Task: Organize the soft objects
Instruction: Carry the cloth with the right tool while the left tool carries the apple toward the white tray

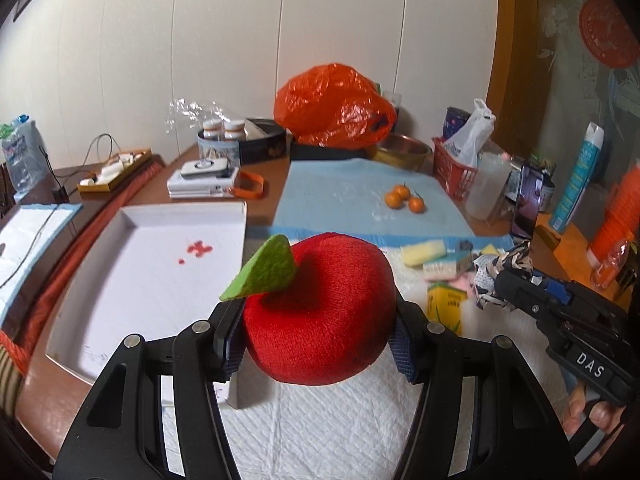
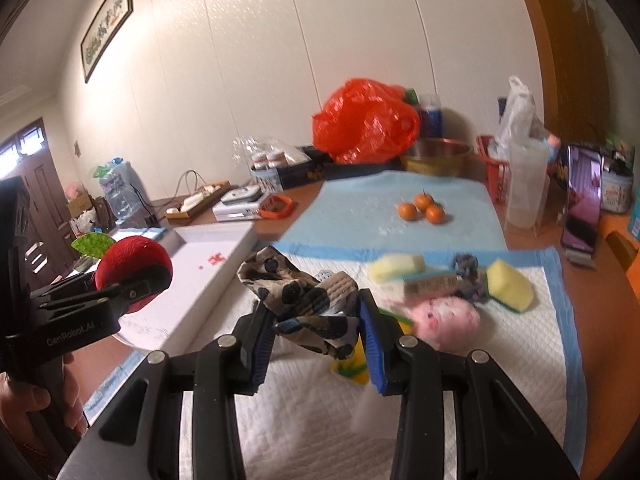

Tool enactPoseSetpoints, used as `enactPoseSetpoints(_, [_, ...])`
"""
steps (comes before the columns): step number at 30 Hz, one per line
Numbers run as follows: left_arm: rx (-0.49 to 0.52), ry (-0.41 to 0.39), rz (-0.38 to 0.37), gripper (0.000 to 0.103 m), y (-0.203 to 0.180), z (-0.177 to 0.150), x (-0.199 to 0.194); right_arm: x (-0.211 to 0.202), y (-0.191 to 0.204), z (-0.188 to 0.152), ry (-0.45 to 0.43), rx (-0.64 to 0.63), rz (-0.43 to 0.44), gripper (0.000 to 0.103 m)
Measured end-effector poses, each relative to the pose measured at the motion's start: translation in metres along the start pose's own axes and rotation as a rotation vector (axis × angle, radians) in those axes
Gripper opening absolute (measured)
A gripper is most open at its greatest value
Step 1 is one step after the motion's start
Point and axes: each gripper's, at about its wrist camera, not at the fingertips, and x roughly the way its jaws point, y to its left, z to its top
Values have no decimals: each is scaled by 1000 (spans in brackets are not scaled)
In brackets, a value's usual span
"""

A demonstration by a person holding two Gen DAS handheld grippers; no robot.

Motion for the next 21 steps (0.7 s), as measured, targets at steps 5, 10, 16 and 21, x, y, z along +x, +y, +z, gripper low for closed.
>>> enactPoseSetpoints(5, [-5,-32,20,59,3,2,-12,-9,13,8,-43,-21,21,39])
enactPoseSetpoints(10, [-12,-61,56,59,11,8,-23,-14,29,18,-85,-58,44,39])
enactPoseSetpoints(16, [-18,-134,111,59,31,43,-51,-21,44,49,-149,-94,78,39])
enactPoseSetpoints(21, [-52,-222,144,59,49,60,-83,-29,68,75,-220,-117,111,39])
